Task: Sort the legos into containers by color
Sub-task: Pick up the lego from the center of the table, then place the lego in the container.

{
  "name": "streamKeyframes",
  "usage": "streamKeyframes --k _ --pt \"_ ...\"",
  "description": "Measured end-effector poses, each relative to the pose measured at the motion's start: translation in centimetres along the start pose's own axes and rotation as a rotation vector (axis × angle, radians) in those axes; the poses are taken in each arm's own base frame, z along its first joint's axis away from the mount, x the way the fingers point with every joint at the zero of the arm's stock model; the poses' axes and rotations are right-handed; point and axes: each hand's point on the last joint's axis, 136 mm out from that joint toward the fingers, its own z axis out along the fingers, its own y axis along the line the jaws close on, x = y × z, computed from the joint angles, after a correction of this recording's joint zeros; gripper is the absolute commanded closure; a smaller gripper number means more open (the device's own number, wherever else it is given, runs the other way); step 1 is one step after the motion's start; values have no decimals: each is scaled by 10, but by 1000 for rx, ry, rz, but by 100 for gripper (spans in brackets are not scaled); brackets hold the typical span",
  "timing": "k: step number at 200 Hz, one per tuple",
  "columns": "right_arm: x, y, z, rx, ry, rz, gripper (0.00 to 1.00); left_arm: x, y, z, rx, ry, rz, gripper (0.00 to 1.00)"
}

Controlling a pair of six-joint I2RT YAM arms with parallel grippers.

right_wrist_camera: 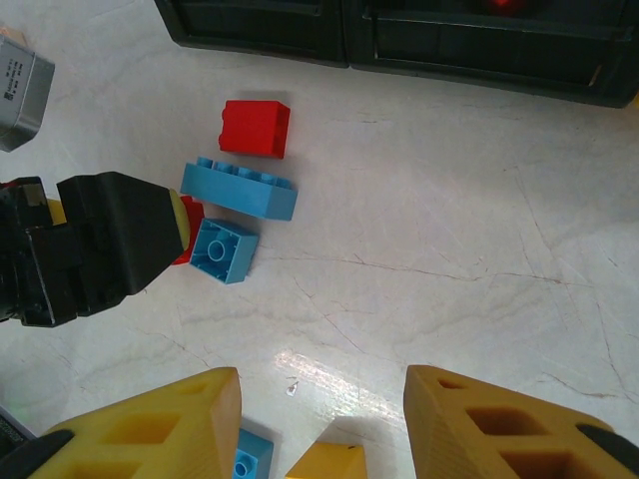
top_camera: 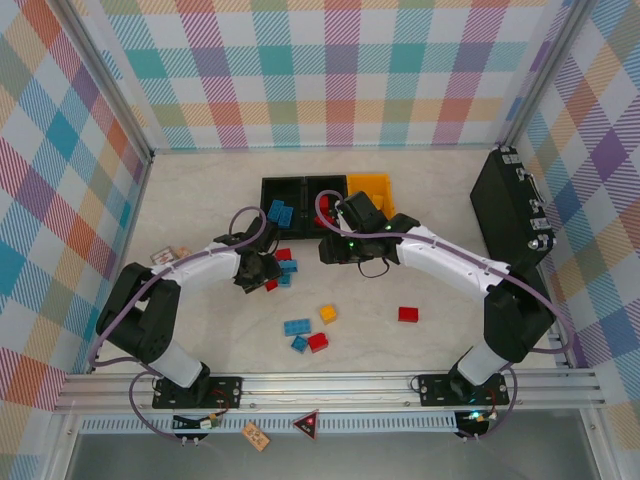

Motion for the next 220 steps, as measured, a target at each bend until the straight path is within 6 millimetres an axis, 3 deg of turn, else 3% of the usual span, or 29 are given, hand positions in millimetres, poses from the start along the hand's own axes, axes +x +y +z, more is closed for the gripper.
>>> streamKeyframes --k 51,123,171,220 --pt "0 0 0 -1 0 0 53 2 5 1 -11 -2 1 68" --pt "-1 3 1 -18 -2 -2 53 -3 3 -18 0 -26 18 75" --pt "5 0 1 -19 3 -1 53 -26 -29 -46 84 -78 50 75" --pt "1 -11 -15 -10 -42 33 53 -46 -82 -67 177 -110 116 74"
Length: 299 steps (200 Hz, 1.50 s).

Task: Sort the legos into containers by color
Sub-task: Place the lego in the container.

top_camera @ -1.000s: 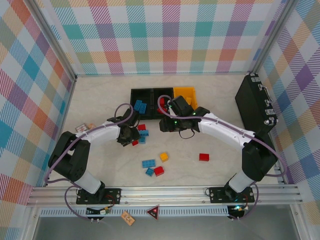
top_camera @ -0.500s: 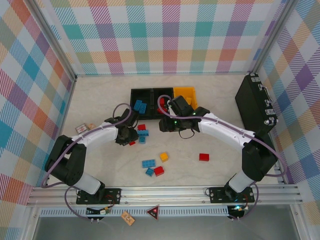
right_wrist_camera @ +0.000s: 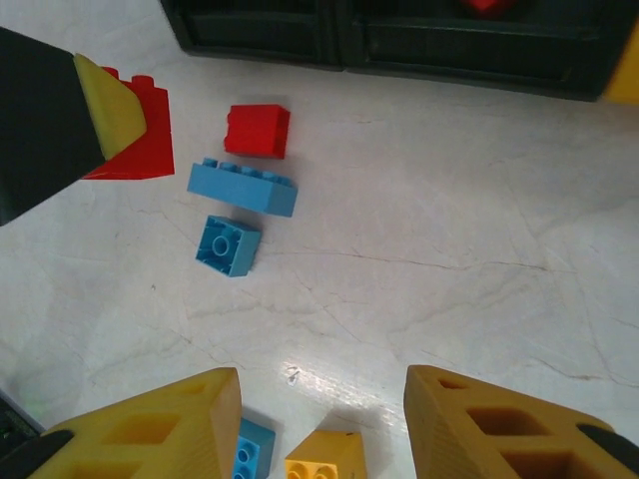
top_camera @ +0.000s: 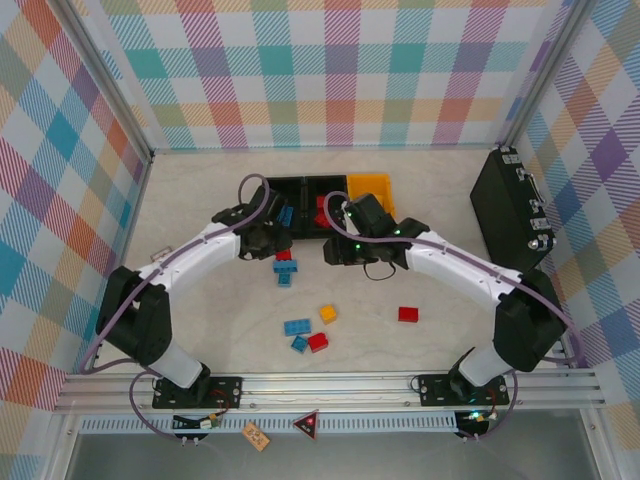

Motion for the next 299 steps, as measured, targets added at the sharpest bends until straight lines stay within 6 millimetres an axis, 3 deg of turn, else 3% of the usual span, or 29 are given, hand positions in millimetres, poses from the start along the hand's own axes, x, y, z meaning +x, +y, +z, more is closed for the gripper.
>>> streamKeyframes --k 76,123,174,205,258,299 --pt "0 -38 -24 59 -67 113 52 -24 -82 32 82 4 101 75" --pt "8 -49 -35 78 -91 145 52 -36 -116 58 109 5 134 75" --pt "14 -59 -41 95 -104 168 52 -50 -138 86 118 -1 147 74" --pt "12 -61 -45 100 -117 171 52 -56 -142 98 98 -4 160 74" --pt "12 -62 -47 104 -125 175 52 -60 -144 109 76 -13 174 55" --pt "12 -62 -47 104 -125 184 52 -60 -144 109 75 -13 186 52"
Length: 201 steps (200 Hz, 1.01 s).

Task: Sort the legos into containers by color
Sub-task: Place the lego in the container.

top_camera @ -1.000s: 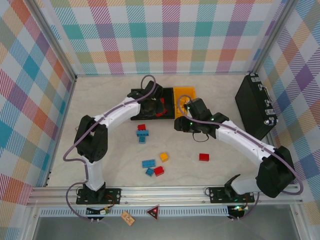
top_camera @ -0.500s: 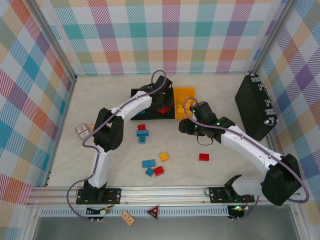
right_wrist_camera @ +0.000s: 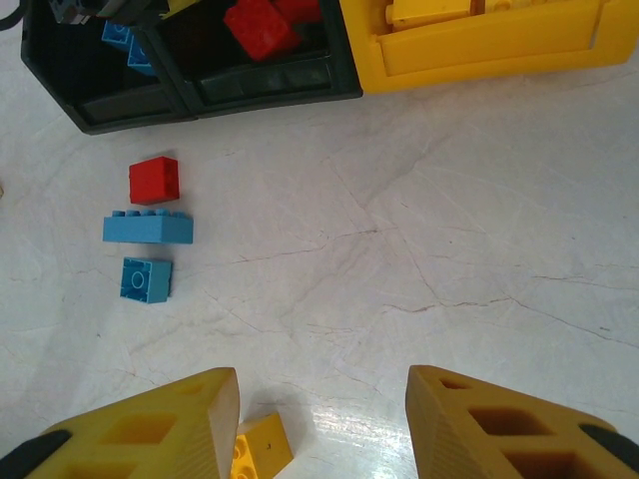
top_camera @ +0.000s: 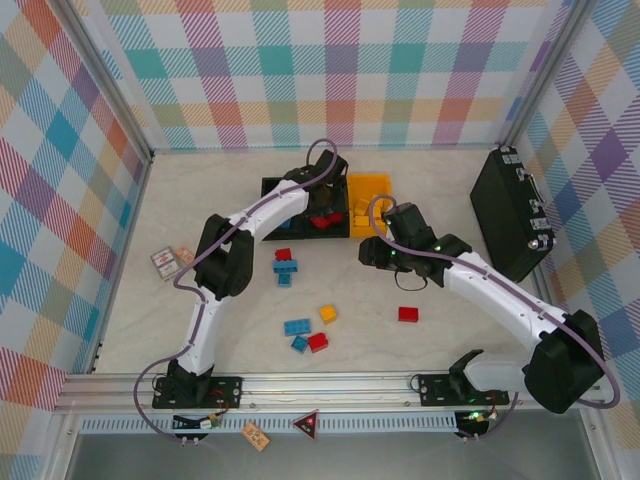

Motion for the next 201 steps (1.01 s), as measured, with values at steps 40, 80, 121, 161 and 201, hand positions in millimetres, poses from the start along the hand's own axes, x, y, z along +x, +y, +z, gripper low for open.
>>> streamKeyframes --k 40,80,121,161,201 --pt "0 0 0 0 0 5 52 1 0 -4 5 -3 5 52" --pt "1 -1 3 5 8 5 51 7 4 -35 25 -6 13 51" --pt "6 -8 8 32 35 11 46 13 -1 -74 98 -23 32 49" --pt "13 -24 6 118 65 18 38 39 -2 -86 190 37 60 46" --pt "28 -48 3 241 126 20 34 84 3 -90 281 164 93 46"
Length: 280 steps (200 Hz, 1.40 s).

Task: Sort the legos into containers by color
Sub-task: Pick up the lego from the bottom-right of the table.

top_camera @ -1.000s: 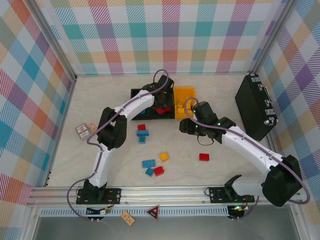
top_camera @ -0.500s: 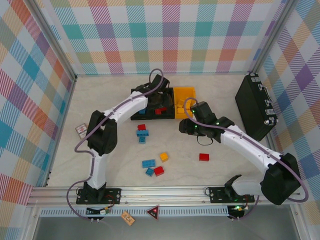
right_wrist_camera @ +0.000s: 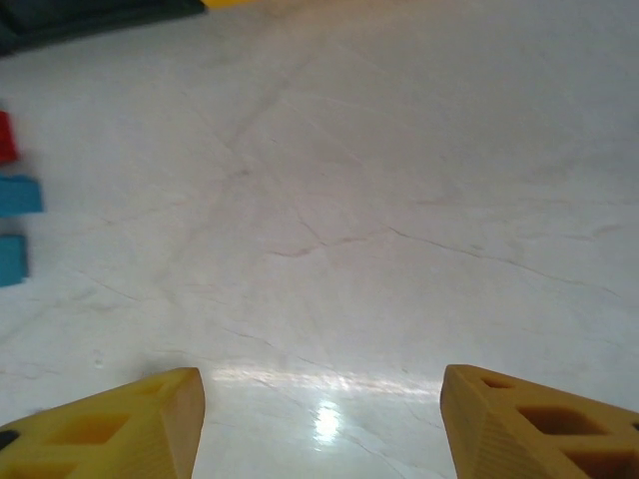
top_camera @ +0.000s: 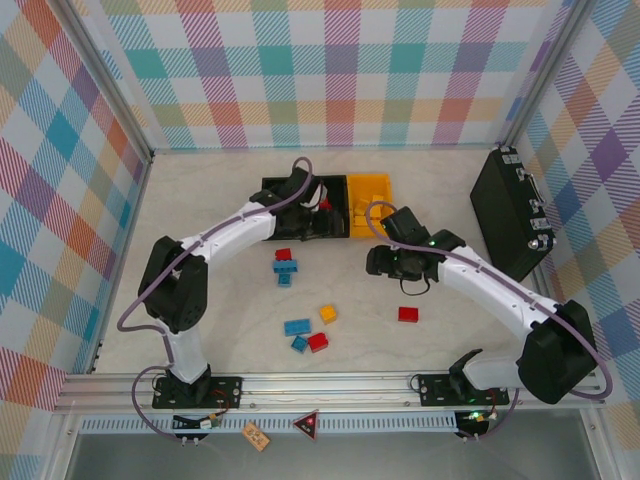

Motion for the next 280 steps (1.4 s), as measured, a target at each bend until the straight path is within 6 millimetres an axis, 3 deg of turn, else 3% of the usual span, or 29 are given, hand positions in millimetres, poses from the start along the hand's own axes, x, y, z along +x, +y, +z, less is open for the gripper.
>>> streamKeyframes --k 29,60,102,154,203,229,251,280 --pt "15 -19 3 78 55 11 31 31 2 -7 41 64 31 45" --pt "45 -45 14 161 146 35 27 58 -1 -15 63 103 83 44" --pt "82 -71 27 245 248 61 25 85 1 -10 47 163 120 44" --pt "100 -81 43 273 306 76 35 93 3 -7 37 178 127 44" --pt "103 -79 50 263 318 80 53 95 5 -4 27 181 129 44" --pt "104 -78 49 257 320 79 54 99 9 -2 19 191 120 44" --pt "103 -78 49 254 321 78 45 100 11 -1 11 191 110 44" --pt "102 -76 54 251 320 78 44 102 14 0 5 196 101 44"
